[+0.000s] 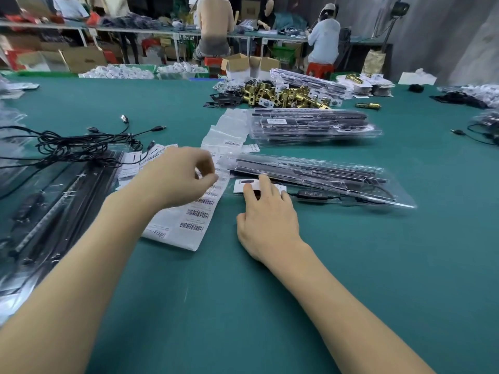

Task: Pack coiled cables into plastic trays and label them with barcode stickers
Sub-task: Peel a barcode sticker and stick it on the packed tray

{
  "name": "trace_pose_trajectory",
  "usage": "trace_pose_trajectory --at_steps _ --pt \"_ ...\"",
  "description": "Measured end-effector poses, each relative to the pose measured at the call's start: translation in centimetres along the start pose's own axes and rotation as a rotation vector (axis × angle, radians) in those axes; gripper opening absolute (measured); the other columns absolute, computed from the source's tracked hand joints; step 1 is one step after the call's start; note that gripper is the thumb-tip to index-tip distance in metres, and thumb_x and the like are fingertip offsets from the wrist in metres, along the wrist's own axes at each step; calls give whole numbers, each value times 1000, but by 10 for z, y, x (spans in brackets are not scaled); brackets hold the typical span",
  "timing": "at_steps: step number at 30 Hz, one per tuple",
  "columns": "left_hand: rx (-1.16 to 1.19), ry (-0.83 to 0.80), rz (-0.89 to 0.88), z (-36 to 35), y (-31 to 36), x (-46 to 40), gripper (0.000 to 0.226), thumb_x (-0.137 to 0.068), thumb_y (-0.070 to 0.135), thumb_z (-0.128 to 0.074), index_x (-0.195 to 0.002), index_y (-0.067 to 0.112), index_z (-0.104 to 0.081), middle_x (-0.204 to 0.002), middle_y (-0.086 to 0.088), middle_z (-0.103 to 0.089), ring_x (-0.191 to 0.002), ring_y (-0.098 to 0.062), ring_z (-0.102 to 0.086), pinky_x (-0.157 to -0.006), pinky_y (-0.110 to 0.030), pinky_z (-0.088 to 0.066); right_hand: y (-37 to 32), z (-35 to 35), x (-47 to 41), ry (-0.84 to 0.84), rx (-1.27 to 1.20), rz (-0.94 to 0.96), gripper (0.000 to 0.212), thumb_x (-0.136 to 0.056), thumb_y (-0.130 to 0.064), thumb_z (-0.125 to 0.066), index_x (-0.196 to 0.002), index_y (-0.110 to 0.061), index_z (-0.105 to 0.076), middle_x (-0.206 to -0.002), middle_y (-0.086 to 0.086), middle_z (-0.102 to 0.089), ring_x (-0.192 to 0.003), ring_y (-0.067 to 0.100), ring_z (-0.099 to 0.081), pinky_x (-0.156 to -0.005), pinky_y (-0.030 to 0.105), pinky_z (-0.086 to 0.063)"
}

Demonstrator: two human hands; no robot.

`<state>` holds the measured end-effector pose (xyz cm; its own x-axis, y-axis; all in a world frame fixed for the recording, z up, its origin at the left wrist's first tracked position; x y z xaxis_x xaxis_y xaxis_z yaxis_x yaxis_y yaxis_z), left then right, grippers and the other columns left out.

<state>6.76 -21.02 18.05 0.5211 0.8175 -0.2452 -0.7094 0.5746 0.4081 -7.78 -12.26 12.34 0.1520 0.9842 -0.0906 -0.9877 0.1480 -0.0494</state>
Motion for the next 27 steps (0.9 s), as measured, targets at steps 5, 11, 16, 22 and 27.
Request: trace_pose_trajectory --at_steps 5,11,16,22,27 --pt "-137 49 -121 -19 7 1 35 -90 37 -65 -123 30 -55 -130 12 -54 -120 -15 -51 -92 -42 -48 -6 2 0 -13 60 -28 56 -101 -34 -38 -149 -8 -26 -148 12 -30 -136 33 -31 -119 48 -19" --pt "-133 31 -115 -31 -1 0 26 -94 34 -59 -120 31 -59 -132 13 -52 -123 -14 -49 -94 -41 -48 -8 4 5 4 65 -78 57 -99 -35 -38 -148 -11 -21 -147 7 -37 -131 28 -34 -101 46 -30" --pt "-198 -8 -94 -40 -3 0 31 -95 37 -55 -125 29 -55 -134 15 -44 -118 -12 -48 -85 -35 -47 -12 3 6 -20 51 -109 58 -100 -35 -41 -149 -12 -21 -152 9 -31 -136 29 -31 -102 45 -29" --pt "-247 -15 -90 -49 -5 -1 31 -96 39 -52 -126 31 -56 -135 15 -44 -113 -13 -51 -76 -29 -37 -15 -1 5 -46 -31 -143 66 -101 -30 -43 -156 -14 -11 -163 13 -13 -149 31 -12 -113 43 -25" --pt "-308 -15 -93 -54 -6 0 34 -94 49 -52 -123 33 -57 -134 15 -45 -114 -15 -53 -75 -29 -36 -14 -4 5 -64 -78 -160 69 -102 -29 -42 -159 -16 -5 -165 20 -4 -153 32 -1 -121 46 -16"
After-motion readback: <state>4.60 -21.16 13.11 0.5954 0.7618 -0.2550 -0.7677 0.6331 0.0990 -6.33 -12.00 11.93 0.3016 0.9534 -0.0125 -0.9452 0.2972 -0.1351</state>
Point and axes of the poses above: each hand's wrist, its own x-axis away from the middle knuckle, its own z-axis out of the back of the hand, y = z × x, the point moved 2 cm from there along -x, towards the middle knuckle
